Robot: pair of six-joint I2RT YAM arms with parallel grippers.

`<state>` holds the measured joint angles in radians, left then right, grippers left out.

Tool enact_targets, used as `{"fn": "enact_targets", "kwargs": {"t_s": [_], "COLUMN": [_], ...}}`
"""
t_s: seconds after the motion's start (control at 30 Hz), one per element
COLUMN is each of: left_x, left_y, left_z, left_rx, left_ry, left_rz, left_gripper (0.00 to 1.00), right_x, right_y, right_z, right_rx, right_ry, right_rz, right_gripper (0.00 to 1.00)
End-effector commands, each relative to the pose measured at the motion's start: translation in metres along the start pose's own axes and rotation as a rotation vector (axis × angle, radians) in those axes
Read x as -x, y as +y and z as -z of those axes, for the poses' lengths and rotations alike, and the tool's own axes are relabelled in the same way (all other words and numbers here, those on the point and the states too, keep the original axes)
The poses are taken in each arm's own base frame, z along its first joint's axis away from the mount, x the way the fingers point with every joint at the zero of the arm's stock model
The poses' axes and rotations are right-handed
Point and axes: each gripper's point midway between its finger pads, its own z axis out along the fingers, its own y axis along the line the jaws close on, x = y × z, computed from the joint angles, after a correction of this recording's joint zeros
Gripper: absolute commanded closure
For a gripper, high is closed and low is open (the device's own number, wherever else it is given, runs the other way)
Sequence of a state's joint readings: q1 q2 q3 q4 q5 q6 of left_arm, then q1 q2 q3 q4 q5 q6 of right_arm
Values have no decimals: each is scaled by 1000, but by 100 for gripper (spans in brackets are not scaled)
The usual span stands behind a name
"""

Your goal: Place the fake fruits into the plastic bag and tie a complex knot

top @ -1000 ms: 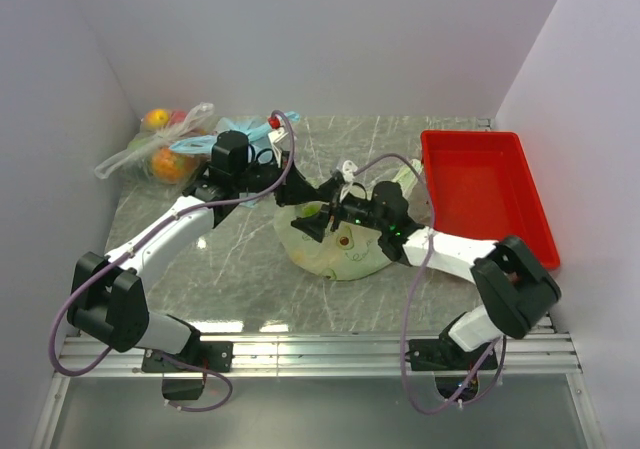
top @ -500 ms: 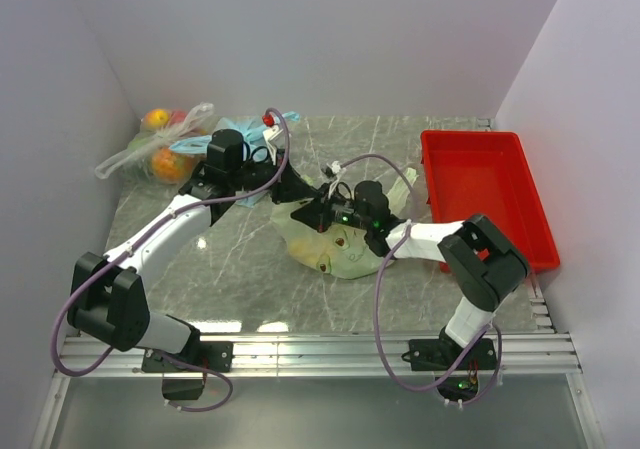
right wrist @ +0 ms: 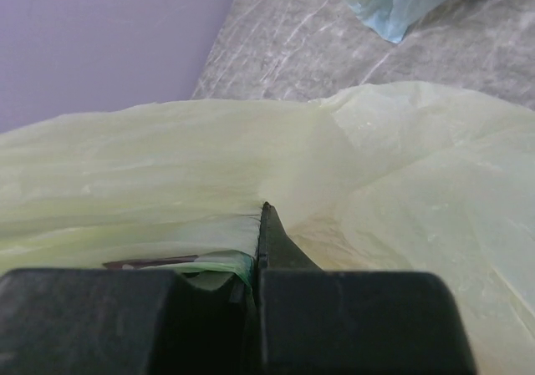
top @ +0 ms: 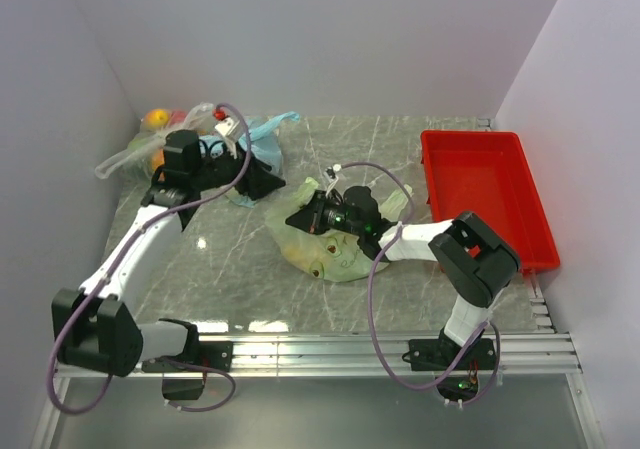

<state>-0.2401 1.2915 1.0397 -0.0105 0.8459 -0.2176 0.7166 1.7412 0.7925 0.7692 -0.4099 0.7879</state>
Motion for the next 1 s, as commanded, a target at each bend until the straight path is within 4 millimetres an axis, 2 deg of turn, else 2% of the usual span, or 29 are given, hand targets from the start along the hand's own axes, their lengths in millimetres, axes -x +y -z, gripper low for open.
{"fn": "enact_targets", "kwargs": {"t_s": [0.0, 0.03, 0.07, 0.1, 0.13, 0.23, 0.33, 0.37, 0.47, 0.53, 0.57, 0.67, 0.7, 0.83, 0.87, 0.9, 0.97], "left_x": [-24, -43, -50, -53, -66, -66, -60, -65, -62, -63, -70, -72, -72, -71, -74, -77, -79], "left_y": [-4, -3, -4, -5, -7, -2, 11, 16, 19, 19, 23, 18, 11, -5, -7, -7, -8], "left_z": [23, 25, 25, 26, 25, 17, 3, -3, -13, -21, -25, -32, -32, -34, -35, -36, -36], "left_rx": [15, 8, -6, -6, -27, -40, -33, -57, -89, -125, -139, -226, -262, -350, -356, -354, -357], "left_ry": [62, 91, 91, 84, 94, 67, 63, 78, 69, 73, 88, 96, 99, 87, 99, 109, 117], "left_rz": [-71, -58, -57, -65, -40, -118, -135, -152, -183, -181, -156, -123, -68, -66, -49, -42, -21], "left_gripper": [23, 20, 18, 10, 9, 8, 9, 9, 10, 15, 21, 36, 47, 62, 65, 74, 79], "right_x": [13, 11, 13, 13, 14, 14, 15, 15, 11, 9, 9, 9, 8, 9, 11, 12, 13], "right_y": [19, 19, 18, 18, 19, 22, 27, 28, 27, 26, 26, 26, 26, 25, 25, 26, 27], "right_z": [6, 7, 7, 7, 6, 5, 6, 6, 7, 8, 8, 9, 9, 7, 7, 7, 7], "right_rx": [43, 40, 36, 31, 31, 35, 55, 59, 61, 61, 61, 61, 60, 53, 52, 55, 50], "right_ry": [-52, -49, -56, -56, -56, -46, -42, -41, -33, -28, -29, -28, -25, -22, -26, -29, -28], "right_rz": [-2, -18, -28, -41, -62, -89, -93, -93, -91, -89, -91, -85, -84, -70, -67, -64, -47], "right_gripper": [100, 100, 100, 100, 100, 100, 100, 100, 100, 100, 100, 100, 100, 100, 100, 100, 100]}}
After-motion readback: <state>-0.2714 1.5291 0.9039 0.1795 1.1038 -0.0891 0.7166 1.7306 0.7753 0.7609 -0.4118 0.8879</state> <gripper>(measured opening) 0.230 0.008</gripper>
